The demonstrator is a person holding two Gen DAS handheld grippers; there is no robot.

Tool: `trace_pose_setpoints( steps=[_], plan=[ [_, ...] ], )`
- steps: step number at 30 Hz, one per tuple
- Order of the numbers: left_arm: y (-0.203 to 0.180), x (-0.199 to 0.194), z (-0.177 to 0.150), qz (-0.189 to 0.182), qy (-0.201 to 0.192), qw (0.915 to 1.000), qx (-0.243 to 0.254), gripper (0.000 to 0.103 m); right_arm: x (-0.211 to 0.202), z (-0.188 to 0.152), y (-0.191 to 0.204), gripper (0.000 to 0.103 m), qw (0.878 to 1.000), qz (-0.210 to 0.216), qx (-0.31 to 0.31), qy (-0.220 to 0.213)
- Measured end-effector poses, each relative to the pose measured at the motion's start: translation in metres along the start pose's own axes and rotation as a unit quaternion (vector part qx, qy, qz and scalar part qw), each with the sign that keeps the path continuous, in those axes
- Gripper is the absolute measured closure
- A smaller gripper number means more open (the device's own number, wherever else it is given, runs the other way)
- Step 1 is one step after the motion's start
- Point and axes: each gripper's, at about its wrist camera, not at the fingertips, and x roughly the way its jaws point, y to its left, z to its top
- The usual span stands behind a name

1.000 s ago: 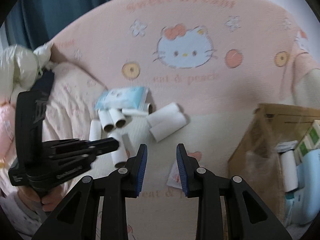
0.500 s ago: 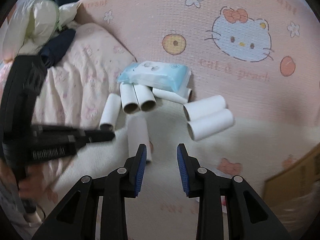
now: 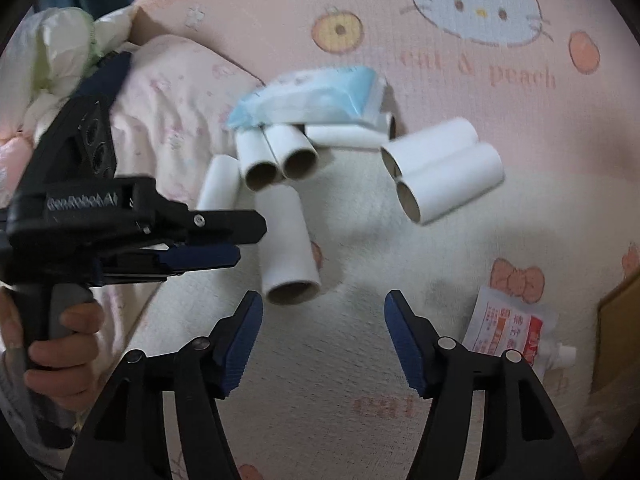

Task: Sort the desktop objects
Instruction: 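Move both grippers back toward an upright white tube on the bed, then close the right gripper on the upright tube while the left gripper clamps it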

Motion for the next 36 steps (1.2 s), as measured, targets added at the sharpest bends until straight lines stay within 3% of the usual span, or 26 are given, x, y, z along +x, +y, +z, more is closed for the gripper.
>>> trace_pose_setpoints(
  steps=[4,9,15,27,33,36],
  plan=[
    [0.010,0.021,0.002,0.032,0.032,0.9986,-0.028,0.055,0.006,-0.004,-0.001,0.042,1.000,0.004,0.004,0.013],
    [0.014,0.030,0.002,0.003,0.038,0.9982,-0.045,0.059,0.009,-0.006,0.000,0.042,1.000,0.009,-0.005,0.021],
    [-0.004,0.033,-0.002,0.026,0.037,0.9989,0.010,0.060,0.012,-0.004,-0.006,0.042,1.000,0.020,0.010,0.021],
    [-0.013,0.041,-0.024,-0.010,0.074,0.9971,0.016,0.062,0.024,-0.011,-0.014,0.042,0.997,0.053,0.038,0.037],
    [-0.012,0.044,-0.036,-0.017,0.081,0.9964,0.017,0.062,0.030,-0.018,-0.017,0.062,0.995,0.061,0.044,0.065],
    [-0.016,0.042,-0.042,-0.018,0.074,0.9967,0.027,0.062,0.028,-0.021,-0.019,0.062,0.995,0.062,0.043,0.067]
  ],
)
